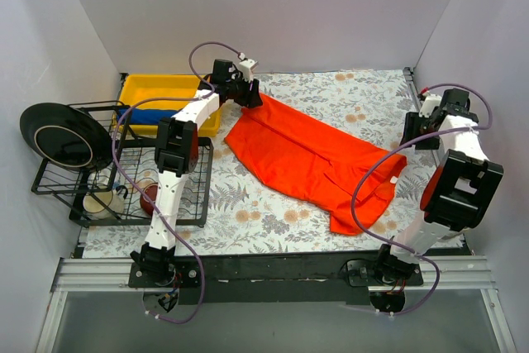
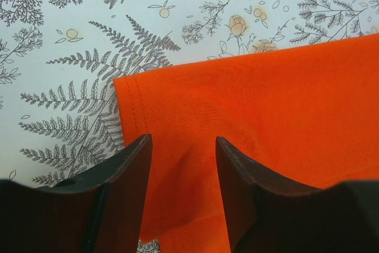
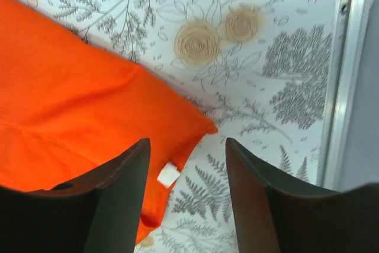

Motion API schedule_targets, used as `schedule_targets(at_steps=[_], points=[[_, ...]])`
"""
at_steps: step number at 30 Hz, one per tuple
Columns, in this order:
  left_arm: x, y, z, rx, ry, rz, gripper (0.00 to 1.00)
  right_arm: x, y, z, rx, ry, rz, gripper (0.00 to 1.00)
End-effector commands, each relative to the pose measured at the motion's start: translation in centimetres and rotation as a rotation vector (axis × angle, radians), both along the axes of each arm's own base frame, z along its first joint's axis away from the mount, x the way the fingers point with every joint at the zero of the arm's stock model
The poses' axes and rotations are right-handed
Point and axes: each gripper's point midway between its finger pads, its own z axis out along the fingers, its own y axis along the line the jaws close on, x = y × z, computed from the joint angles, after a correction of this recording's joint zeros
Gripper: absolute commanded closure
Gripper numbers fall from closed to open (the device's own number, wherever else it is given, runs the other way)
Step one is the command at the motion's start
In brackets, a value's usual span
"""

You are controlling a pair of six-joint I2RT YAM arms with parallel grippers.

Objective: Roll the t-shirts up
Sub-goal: Fold the T-shirt at the center of the board.

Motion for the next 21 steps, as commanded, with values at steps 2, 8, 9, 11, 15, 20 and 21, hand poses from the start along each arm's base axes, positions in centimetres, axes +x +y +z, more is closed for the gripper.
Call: schedule_targets(at_steps=[2,8,9,11,15,20,21], points=[[-0.2,-0.8,3.3,-0.045,-0.032,-0.019,0.54,-1.9,1.1,0.8,0.169,0.059,-0.154,0.36],[-0.4,-0.7,3.1,-0.036,-0.026,-0.018,0.53,-2.1,1.5,0.0,0.295,0.077,-0.265,0.36],[-0.4,-0.7,3.1,-0.035,-0.025,-0.019,0.53,-2.0,1.7,-0.1,0.318,0.078,-0.267,0.37],[-0.5,-0.7,2.6,-0.031,-0.012,-0.015,0.53,-1.9,1.9,-0.7,0.349,0.099,-0.291,0.39],[-0.6,-0.8,2.2,-0.027,0.000,-0.013,0.53,-1.4,2.1,-1.6,0.386,0.121,-0.317,0.40],[-0.7,-0.8,1.8,-0.012,0.004,-0.008,0.53,-1.0,1.8,-2.8,0.401,0.142,-0.345,0.41],[-0.7,-0.8,1.8,-0.008,0.003,-0.005,0.53,-0.9,1.8,-3.2,0.397,0.148,-0.349,0.42]])
